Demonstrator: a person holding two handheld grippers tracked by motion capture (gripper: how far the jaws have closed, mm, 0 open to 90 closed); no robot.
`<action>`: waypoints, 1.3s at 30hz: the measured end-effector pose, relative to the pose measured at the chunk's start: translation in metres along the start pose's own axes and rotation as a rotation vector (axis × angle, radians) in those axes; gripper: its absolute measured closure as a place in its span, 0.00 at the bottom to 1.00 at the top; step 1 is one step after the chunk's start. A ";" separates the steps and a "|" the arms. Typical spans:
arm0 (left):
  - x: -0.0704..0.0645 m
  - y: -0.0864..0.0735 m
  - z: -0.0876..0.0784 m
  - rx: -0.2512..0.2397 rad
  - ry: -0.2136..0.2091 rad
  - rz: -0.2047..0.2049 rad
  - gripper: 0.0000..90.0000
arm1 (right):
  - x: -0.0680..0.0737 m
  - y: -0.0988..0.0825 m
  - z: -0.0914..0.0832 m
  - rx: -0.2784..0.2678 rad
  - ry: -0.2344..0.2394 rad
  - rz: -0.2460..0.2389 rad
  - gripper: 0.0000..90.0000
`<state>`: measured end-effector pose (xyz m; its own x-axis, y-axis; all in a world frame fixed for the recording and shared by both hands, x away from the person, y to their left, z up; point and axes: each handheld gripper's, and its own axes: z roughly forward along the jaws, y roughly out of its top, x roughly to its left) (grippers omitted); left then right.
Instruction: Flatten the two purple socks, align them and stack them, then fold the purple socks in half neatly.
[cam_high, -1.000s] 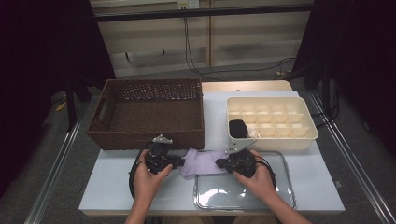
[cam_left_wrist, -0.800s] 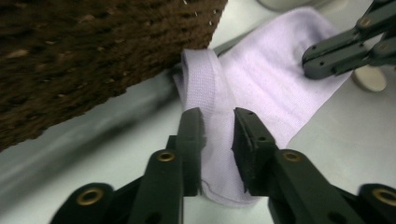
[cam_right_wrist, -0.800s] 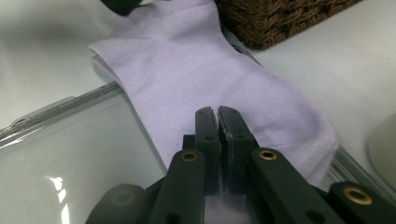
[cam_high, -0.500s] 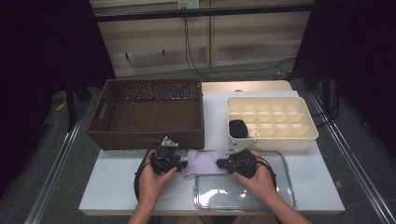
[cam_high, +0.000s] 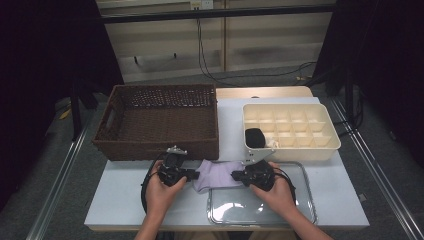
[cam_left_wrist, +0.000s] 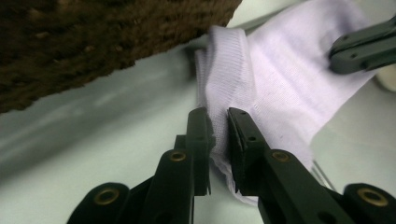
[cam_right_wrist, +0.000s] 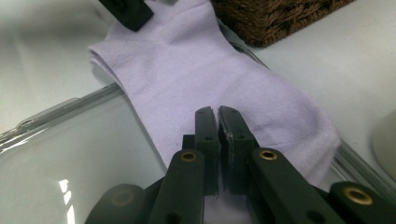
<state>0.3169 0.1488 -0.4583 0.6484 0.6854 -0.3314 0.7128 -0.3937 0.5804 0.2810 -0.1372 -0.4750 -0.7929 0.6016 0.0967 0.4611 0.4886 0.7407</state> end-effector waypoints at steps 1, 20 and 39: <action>0.000 0.001 -0.003 -0.017 -0.010 -0.008 0.88 | 0.001 0.000 0.000 0.003 0.004 0.005 0.97; 0.007 0.003 -0.015 -0.013 -0.048 -0.004 0.88 | 0.018 0.023 0.025 0.002 0.079 -0.021 1.00; 0.006 0.007 -0.031 -0.005 -0.093 -0.048 0.88 | 0.034 0.031 0.039 0.019 0.098 -0.061 1.00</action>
<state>0.3180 0.1692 -0.4329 0.6355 0.6438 -0.4262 0.7425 -0.3583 0.5659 0.2843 -0.0771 -0.4743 -0.8548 0.5056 0.1169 0.4169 0.5348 0.7350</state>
